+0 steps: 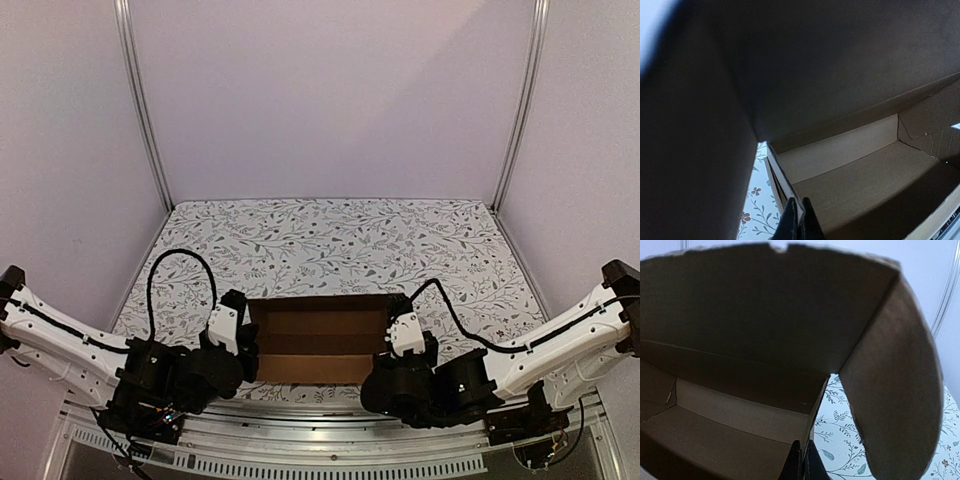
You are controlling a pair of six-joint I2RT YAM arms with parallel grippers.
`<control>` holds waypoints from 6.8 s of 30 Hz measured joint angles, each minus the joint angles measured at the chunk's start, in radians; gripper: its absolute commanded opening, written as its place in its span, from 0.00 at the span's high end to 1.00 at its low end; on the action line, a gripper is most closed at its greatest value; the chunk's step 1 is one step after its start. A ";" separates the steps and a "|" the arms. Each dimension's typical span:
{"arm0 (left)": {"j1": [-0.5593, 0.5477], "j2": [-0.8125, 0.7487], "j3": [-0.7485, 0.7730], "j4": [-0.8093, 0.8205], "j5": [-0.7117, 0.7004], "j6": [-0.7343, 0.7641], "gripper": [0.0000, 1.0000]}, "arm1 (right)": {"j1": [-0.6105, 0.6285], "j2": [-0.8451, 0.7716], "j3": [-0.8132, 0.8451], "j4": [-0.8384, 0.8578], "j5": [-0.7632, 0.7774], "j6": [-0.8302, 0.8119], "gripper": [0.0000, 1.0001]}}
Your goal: Fold the paper box
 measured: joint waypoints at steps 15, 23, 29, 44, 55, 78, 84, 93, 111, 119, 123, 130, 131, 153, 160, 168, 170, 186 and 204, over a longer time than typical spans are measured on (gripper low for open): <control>0.098 0.044 -0.063 0.219 0.063 0.107 1.00 | -0.061 0.119 0.000 0.045 0.072 -0.001 1.00; 0.297 0.157 -0.048 0.429 0.226 0.210 1.00 | -0.211 0.148 -0.026 0.292 -0.026 -0.149 1.00; 0.388 0.307 0.035 0.531 0.289 0.270 1.00 | -0.340 0.223 -0.029 0.470 -0.101 -0.257 1.00; 0.488 0.483 0.098 0.671 0.423 0.296 1.00 | -0.428 0.266 -0.065 0.601 -0.261 -0.384 0.47; 0.487 0.493 0.105 0.673 0.497 0.290 1.00 | -0.423 0.111 -0.118 0.511 -0.362 -0.381 0.13; 0.485 0.499 0.116 0.685 0.558 0.267 1.00 | -0.422 -0.233 -0.114 0.254 -0.508 -0.425 0.01; 0.485 0.500 0.125 0.681 0.572 0.268 1.00 | -0.422 -0.344 -0.114 0.169 -0.542 -0.428 0.01; 0.481 0.503 0.150 0.655 0.576 0.270 1.00 | -0.422 -0.557 -0.033 -0.040 -0.639 -0.475 0.01; 0.428 0.539 0.227 0.583 0.556 0.271 1.00 | -0.423 -0.407 0.300 -0.171 -0.701 -0.534 0.27; 0.394 0.540 0.228 0.575 0.533 0.248 0.90 | -0.474 -0.247 0.312 -0.181 -0.692 -0.495 0.51; 0.374 0.552 0.227 0.523 0.550 0.223 0.77 | -0.497 -0.209 0.312 -0.169 -0.690 -0.468 0.57; 0.362 0.556 0.207 0.459 0.563 0.193 0.59 | -0.500 -0.154 0.283 -0.135 -0.691 -0.420 0.59; 0.361 0.552 0.203 0.452 0.565 0.190 0.59 | -0.500 -0.150 0.275 -0.132 -0.691 -0.415 0.60; 0.358 0.117 0.240 0.064 0.815 0.261 0.49 | -0.500 0.038 0.103 -0.048 -0.774 -0.307 0.89; 0.375 0.011 0.356 -0.034 0.891 0.327 0.47 | -0.501 0.077 0.063 -0.017 -0.806 -0.288 0.93; 0.534 0.207 0.441 -0.012 1.040 0.348 0.48 | -0.501 0.083 0.060 0.001 -0.818 -0.281 0.91; 0.566 0.281 0.457 -0.006 1.081 0.347 0.48 | -0.501 0.069 0.053 -0.003 -0.821 -0.280 0.80; 0.699 0.648 0.637 0.039 1.210 0.303 0.18 | -0.501 -0.430 -0.052 -0.284 -0.727 -0.227 0.01; 0.791 0.867 0.724 0.051 1.453 0.183 0.19 | -0.686 -0.541 -0.272 -0.401 -0.903 0.109 0.04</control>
